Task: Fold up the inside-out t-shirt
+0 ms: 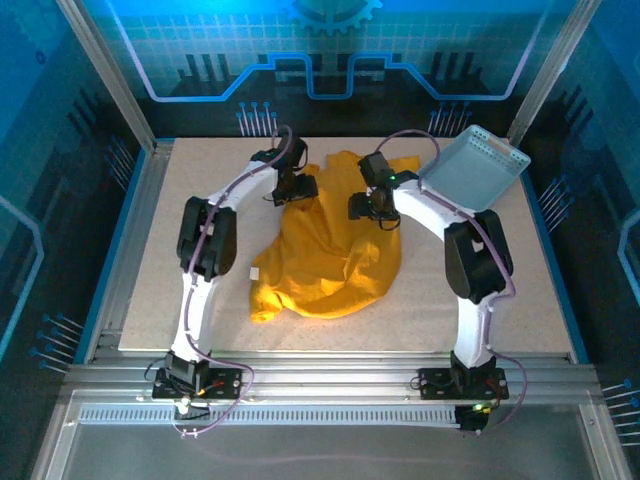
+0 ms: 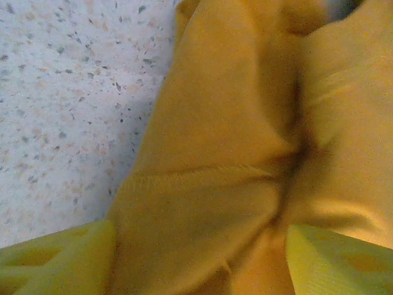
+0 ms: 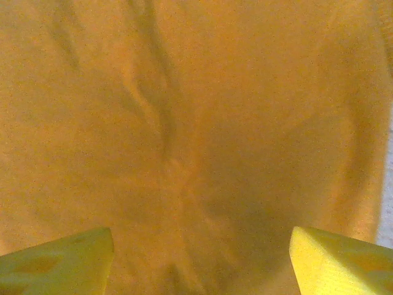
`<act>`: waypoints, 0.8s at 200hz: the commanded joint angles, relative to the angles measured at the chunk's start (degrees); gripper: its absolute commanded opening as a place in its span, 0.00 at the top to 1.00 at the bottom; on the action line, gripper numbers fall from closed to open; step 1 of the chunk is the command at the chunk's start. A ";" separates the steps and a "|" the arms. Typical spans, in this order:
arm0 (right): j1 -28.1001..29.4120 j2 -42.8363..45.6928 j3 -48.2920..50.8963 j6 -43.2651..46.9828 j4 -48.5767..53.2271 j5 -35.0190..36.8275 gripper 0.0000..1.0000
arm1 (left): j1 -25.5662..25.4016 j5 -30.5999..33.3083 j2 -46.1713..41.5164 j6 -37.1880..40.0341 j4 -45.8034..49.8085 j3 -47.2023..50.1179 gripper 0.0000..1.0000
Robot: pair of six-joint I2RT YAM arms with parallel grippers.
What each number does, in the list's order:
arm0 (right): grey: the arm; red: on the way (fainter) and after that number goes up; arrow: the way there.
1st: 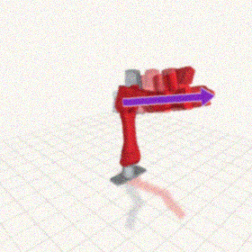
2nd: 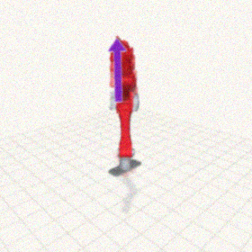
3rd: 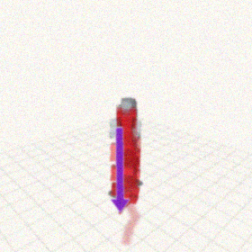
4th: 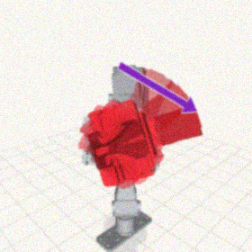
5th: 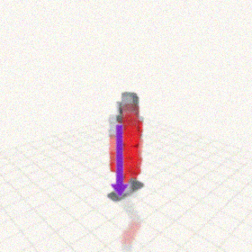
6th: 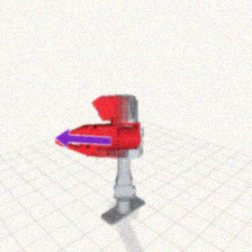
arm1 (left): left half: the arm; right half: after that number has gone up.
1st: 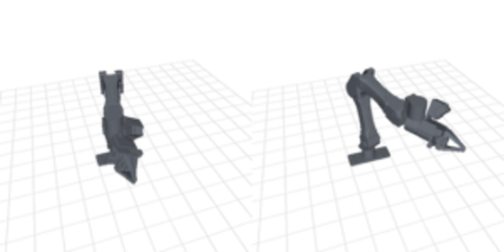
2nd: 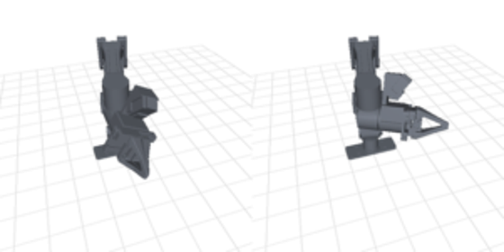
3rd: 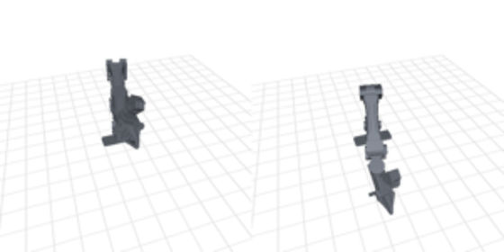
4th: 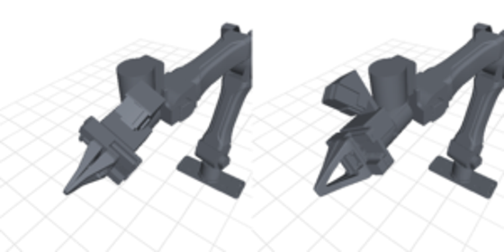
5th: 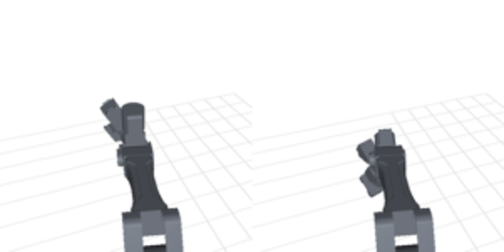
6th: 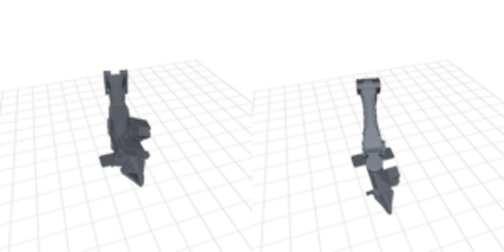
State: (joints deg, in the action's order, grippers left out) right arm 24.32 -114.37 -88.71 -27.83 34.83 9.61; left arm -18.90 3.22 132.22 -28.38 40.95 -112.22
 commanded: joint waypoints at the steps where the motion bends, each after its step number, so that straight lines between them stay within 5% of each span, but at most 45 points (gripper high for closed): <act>1: 0.21 -2.26 -3.08 -0.36 -0.42 -1.45 0.23 | 0.26 1.63 1.76 0.31 3.67 -4.17 0.38; 19: 0.19 -4.73 -4.37 -0.91 0.66 -0.48 0.25 | 0.49 1.35 1.66 0.76 2.57 -3.15 0.56; 42: -0.23 -6.98 -4.83 -3.19 4.17 2.96 0.29 | 1.68 0.93 -1.70 0.78 1.24 0.72 0.90; 56: -0.65 -6.61 -2.44 -4.81 4.36 3.06 0.31 | 3.05 0.03 -7.00 0.12 -2.77 7.69 1.00; 123: 4.71 6.01 18.93 -13.27 2.54 2.36 0.36 | 12.69 -15.65 -40.06 -6.33 -26.94 48.78 1.00; 160: 12.28 14.08 27.98 -19.78 2.61 4.00 0.38 | 16.00 -16.64 -51.77 -7.21 -29.84 61.88 1.00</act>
State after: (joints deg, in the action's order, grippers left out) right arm 32.75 -104.55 -64.64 -41.30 35.77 12.51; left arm -4.38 -9.82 84.86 -34.04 16.05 -56.18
